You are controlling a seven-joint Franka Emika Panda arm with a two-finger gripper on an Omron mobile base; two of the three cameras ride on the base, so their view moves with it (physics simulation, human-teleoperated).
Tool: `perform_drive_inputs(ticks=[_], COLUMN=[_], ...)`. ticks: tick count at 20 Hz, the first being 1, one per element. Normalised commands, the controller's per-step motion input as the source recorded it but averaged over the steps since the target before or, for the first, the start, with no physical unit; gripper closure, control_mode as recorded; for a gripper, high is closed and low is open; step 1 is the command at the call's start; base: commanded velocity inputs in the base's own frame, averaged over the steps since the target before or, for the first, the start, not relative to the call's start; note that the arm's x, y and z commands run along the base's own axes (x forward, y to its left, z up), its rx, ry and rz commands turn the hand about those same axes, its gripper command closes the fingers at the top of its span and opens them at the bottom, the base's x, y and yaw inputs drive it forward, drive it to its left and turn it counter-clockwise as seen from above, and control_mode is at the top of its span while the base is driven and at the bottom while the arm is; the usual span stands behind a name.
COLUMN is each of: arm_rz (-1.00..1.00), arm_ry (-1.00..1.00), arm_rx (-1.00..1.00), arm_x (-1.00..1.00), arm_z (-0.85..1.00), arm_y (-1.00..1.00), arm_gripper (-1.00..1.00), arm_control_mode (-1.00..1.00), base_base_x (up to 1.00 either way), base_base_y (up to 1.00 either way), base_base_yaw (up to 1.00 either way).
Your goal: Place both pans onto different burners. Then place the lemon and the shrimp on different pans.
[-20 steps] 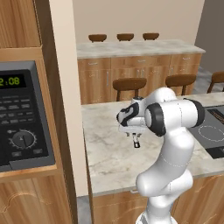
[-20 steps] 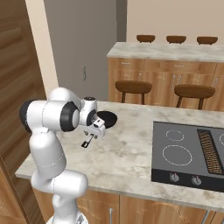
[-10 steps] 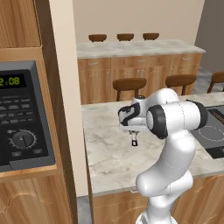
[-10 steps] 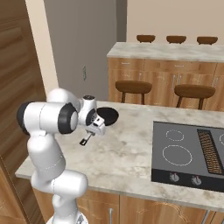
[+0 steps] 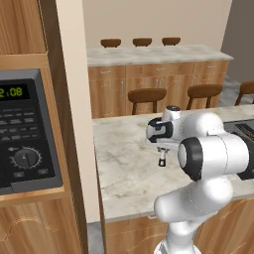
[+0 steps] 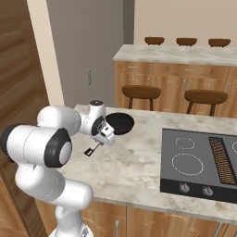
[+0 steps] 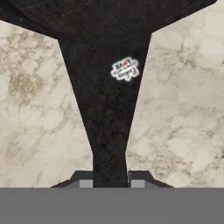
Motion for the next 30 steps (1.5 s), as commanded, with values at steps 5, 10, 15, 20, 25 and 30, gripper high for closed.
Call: perform_drive_inputs(ticks=[5,10,15,20,25,30], arm_rz=[-0.15,-0.21,-0.23,-0.24,-0.27,-0.35], arm_ry=[0.16,0.10,0.03,0.00,0.00,0.00], arm_rx=[0.03,0.00,0.00,0.00,0.00,0.00], arm_x=[-0.22,-0.10,-0.01,0.00,0.00,0.00], arm_z=[0.30,0.06,0.00,0.00,0.00,0.00], arm_y=[-0.58,-0.51,-0.50,-0.56,-0.50,-0.37], arm_gripper=[1.00,1.00,1.00,1.00,1.00,1.00], arm_control_mode=[-1.00,-1.00,-1.00,-1.00,-1.00,-1.00], base_base_x=[0.00,0.00,0.00,0.00,0.00,0.00], base_base_y=[0.00,0.00,0.00,0.00,0.00,0.00], base_base_yaw=[0.00,0.00,0.00,0.00,0.00,0.00])
